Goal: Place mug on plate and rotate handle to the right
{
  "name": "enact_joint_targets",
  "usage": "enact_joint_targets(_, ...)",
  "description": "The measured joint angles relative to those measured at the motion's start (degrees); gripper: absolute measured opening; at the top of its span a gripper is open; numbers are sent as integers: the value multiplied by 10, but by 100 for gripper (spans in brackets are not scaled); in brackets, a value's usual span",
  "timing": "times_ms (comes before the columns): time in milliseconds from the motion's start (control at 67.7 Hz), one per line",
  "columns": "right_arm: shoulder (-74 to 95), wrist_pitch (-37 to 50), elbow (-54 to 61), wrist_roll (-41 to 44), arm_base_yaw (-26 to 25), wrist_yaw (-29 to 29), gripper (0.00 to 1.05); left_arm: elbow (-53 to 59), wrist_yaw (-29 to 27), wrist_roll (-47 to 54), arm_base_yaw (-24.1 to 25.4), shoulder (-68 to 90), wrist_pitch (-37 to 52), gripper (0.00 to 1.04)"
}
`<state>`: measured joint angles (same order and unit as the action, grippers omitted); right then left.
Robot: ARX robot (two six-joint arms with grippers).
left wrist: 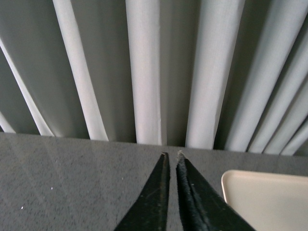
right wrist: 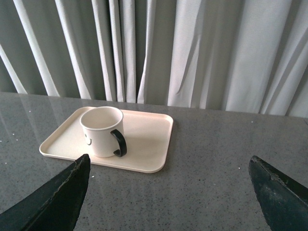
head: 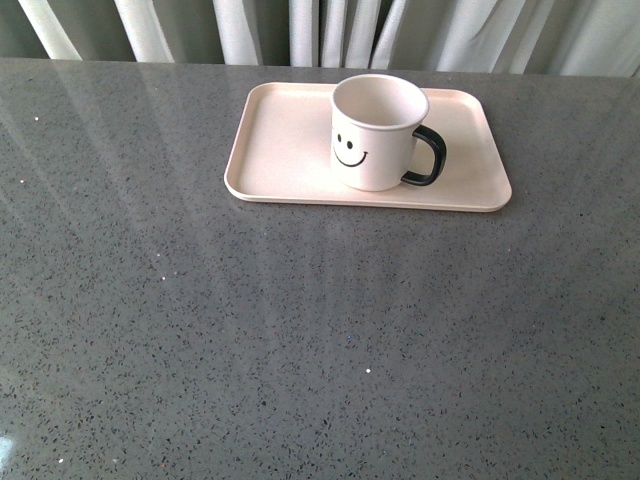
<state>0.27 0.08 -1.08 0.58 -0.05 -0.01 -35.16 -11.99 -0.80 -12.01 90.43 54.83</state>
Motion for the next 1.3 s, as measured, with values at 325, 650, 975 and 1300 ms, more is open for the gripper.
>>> enact_joint_targets(325,0,0,0,0,0,0,96,179,50,2,51,-151,26,1)
enact_joint_targets(650,0,0,0,0,0,0,96,273,101,2,90,-278,-7,1)
enact_joint_targets(975,0,0,0,0,0,0,96,329,120,3,118,-413,-84,1)
enact_joint_targets(1300,0,0,0,0,0,0,96,344,120,3,118,-559,-211,1)
